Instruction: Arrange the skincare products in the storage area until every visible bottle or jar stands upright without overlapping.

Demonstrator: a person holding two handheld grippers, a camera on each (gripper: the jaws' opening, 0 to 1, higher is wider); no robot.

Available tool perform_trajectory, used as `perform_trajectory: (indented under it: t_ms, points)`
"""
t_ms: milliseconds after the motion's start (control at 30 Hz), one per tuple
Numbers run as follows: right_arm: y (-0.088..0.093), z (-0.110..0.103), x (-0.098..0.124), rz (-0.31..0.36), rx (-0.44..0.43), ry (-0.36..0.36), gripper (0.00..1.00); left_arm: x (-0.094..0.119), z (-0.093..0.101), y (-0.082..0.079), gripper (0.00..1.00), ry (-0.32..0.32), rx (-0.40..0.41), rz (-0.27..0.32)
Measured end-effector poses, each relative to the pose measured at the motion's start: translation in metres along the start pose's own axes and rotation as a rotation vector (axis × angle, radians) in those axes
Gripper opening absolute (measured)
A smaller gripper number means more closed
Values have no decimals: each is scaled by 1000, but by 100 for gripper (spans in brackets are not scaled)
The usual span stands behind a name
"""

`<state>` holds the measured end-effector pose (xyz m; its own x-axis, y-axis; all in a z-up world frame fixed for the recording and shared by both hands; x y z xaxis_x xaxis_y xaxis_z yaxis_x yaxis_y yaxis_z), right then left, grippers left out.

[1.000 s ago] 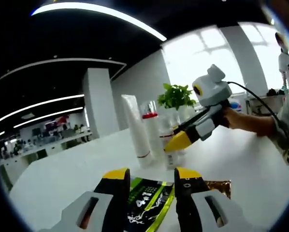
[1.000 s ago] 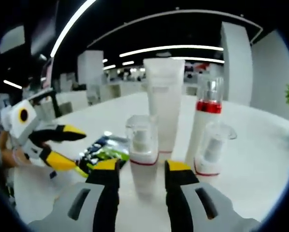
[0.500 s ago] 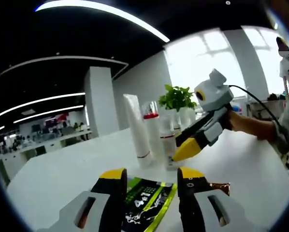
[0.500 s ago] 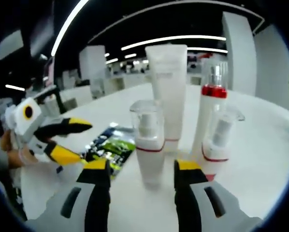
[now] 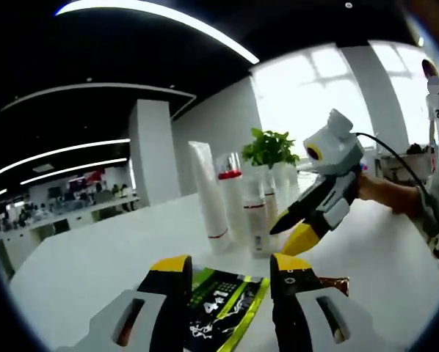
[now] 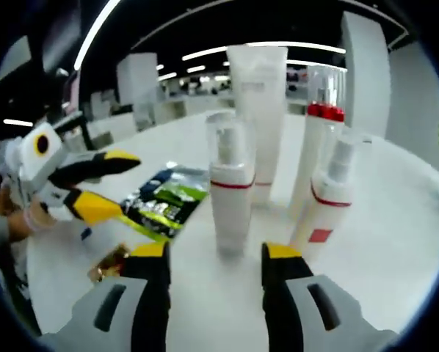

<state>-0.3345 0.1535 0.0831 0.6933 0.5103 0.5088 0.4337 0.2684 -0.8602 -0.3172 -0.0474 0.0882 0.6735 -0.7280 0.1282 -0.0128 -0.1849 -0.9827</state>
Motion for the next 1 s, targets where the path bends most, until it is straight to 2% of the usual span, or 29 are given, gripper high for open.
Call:
perform_trajectory:
  t_ms: [67,200,267,333,467,600,667,767,833,933,1000]
  points:
    - [3,-2,4,6,8,8,40,1,1,-1,43,2,-2,2]
    - [6,-8,7,3,-36,-40,40,2,2,-2,43,3,-8,7]
    - [6,-9,9,2,-41,-47,34,2,2,-3,43,5,0,10]
    - [4,-10,12,18,-44,-55,29,4,1,-5,43,8,17,15]
    - [-4,-16,20,82,-45,-118,30,9,-2,-9,41,13,51,45]
    - [-10,-22,31,127,-41,-141,22,13,-4,-14,33,-1,49,81]
    - [-15,-24,38,174,-21,-130,17,17,-5,-19,28,-4,53,108]
    - [-18,-29,46,207,-3,-130,17,23,-4,-26,21,10,65,142]
    - [-21,-33,53,243,19,-135,16,26,-1,-33,16,46,93,157]
    - [-25,-36,62,271,47,-129,15,36,12,-43,13,169,227,153]
    - [-27,-35,67,278,65,-119,11,46,22,-45,13,208,243,138]
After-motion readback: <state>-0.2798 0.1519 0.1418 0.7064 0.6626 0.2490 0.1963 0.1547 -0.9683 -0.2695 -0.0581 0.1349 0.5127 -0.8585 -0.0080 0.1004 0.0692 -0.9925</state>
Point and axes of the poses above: the point that each gripper's makers call its tool centre point, and the gripper's own axes: x roughly backward along the fingers, z roughly to its right, y roughly out of its underside, the point moved 8 cm from there along x, roughly backward along the fingers, and after that the axes turned 2 degrees about -x, right-handed, at the moved point
